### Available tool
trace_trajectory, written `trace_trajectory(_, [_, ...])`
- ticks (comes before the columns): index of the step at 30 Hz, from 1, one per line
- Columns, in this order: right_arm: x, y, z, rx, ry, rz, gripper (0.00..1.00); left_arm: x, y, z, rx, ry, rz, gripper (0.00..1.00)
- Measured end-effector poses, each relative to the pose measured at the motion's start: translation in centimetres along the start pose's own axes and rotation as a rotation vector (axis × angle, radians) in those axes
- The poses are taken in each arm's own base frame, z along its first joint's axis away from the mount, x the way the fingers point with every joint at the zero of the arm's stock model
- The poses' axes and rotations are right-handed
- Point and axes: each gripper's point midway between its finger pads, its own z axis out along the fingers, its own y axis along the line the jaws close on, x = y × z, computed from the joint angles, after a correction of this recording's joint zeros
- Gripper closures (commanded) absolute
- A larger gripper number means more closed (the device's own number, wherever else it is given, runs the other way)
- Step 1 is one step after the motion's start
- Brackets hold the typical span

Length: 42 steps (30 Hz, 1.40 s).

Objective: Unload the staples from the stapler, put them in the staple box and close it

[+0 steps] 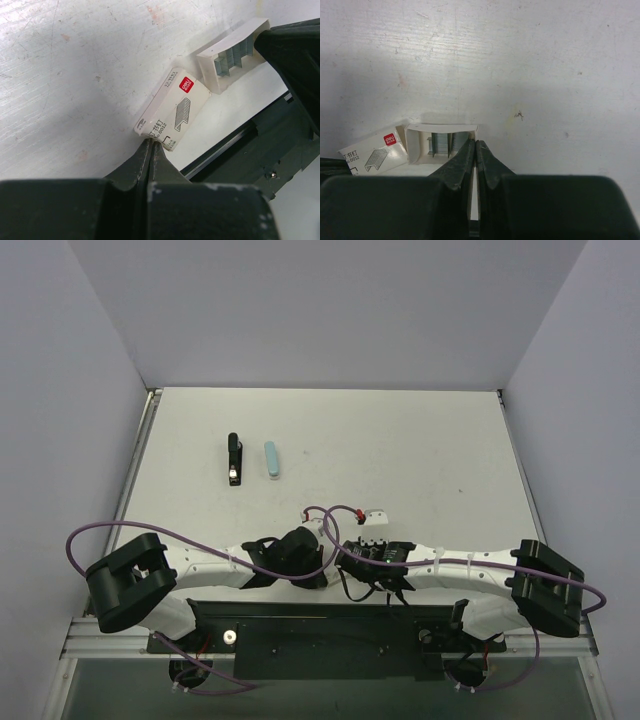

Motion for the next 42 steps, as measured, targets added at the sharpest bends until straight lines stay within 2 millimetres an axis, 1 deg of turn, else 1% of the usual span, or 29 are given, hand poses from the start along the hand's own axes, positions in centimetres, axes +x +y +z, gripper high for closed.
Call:
trace_trajectory(32, [0.73,-0.03,0.51,0.017,0.025,-0.01,1.0,0.07,-0.16,0.02,0.005,-0.002,0.005,1.0])
trace_trajectory(42, [0.6,0.14,0.43,0.013,0.023,-0.009,1.0,0.07,-0.2,0.04,0.009,-0.005,0.006,1.0])
